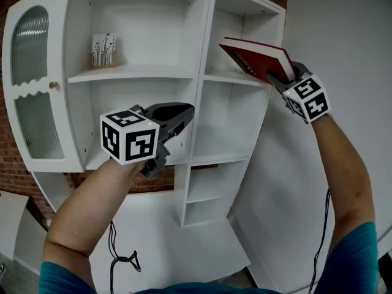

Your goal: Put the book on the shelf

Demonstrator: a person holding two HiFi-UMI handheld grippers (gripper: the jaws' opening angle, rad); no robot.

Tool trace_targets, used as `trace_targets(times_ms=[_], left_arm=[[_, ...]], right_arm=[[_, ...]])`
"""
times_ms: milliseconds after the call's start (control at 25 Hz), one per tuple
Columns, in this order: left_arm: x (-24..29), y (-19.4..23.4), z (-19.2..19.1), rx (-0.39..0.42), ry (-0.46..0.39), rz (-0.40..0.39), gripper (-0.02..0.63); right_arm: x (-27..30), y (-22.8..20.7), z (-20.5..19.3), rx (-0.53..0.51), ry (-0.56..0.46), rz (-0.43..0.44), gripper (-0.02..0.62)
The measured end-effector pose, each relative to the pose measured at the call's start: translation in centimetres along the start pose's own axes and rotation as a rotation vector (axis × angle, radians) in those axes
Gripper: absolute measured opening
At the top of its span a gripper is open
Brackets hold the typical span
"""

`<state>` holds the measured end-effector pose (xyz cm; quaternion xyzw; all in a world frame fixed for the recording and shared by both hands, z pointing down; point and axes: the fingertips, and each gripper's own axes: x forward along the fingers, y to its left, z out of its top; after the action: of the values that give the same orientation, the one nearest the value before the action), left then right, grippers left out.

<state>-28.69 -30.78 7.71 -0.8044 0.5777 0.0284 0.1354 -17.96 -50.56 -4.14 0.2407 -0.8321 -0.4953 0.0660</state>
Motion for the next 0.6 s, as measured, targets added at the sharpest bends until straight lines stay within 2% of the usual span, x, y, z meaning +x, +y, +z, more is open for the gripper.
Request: trace_targets(times_ms=[240,600], left_arm=[[0.4,1.2,-0.6,-0.005,0.014,0.001,0.021],[0.8,3.2,-1.0,-0.017,0.023,0.006,0.021]], right_arm=[[3.7,2.0,-0.5,-0.157,0.083,0.043,0.173],[8.2,3.9,-1.6,-0.298,0.143,0.083,0.176]])
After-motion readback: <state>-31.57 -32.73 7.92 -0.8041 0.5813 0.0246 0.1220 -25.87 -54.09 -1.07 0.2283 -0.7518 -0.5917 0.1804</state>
